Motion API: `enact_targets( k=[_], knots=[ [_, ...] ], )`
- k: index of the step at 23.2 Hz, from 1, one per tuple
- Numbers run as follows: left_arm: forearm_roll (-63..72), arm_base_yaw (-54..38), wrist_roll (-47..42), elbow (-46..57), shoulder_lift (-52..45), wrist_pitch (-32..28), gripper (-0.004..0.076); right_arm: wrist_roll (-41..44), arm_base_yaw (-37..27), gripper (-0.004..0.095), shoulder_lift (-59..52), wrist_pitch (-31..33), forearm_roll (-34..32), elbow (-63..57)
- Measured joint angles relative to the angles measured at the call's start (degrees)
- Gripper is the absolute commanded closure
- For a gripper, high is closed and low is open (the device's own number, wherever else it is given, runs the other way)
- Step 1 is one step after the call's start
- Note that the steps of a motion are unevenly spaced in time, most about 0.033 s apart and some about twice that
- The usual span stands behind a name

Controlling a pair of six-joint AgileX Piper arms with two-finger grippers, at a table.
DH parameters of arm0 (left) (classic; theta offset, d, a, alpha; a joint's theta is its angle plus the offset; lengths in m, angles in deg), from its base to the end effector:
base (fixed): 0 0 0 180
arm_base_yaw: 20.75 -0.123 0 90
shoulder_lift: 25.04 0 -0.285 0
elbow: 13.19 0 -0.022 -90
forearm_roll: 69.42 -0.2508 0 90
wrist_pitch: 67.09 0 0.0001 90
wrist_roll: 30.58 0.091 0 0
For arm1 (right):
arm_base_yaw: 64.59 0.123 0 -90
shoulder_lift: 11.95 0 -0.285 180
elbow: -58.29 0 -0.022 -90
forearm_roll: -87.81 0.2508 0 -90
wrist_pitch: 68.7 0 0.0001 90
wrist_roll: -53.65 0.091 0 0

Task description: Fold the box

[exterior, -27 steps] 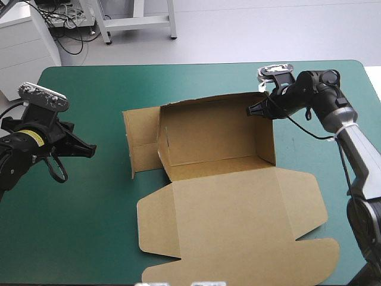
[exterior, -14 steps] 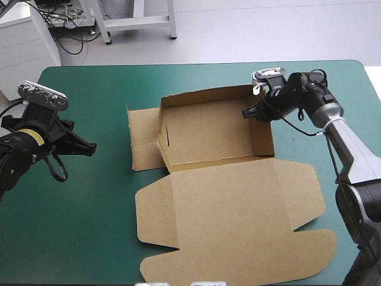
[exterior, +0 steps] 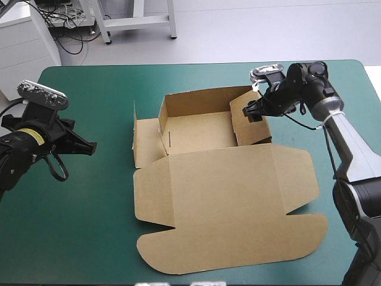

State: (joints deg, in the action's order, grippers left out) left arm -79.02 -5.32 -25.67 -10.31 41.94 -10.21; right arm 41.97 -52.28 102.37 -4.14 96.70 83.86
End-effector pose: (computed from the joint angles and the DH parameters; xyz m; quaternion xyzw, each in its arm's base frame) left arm 0.1855 -0.0380 0.4388 0.1666 0.8751 0.0418 0.4524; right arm 0.3963 0.0995 0.3298 -0.1857 0.9523 0.0770 0.2297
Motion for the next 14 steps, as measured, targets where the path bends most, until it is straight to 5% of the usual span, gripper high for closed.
enact_targets(
  k=[4,14],
  knots=[
    [0.05,0.00,-0.18,0.00,0.00,-0.02,0.0733,0.09,0.00,0.0196,-0.11,5.34,0.00,5.88],
    [0.05,0.00,-0.18,0.00,0.00,-0.02,0.0733,2.21,0.00,0.0195,-4.28,6.59,-0.21,11.17]
  ],
)
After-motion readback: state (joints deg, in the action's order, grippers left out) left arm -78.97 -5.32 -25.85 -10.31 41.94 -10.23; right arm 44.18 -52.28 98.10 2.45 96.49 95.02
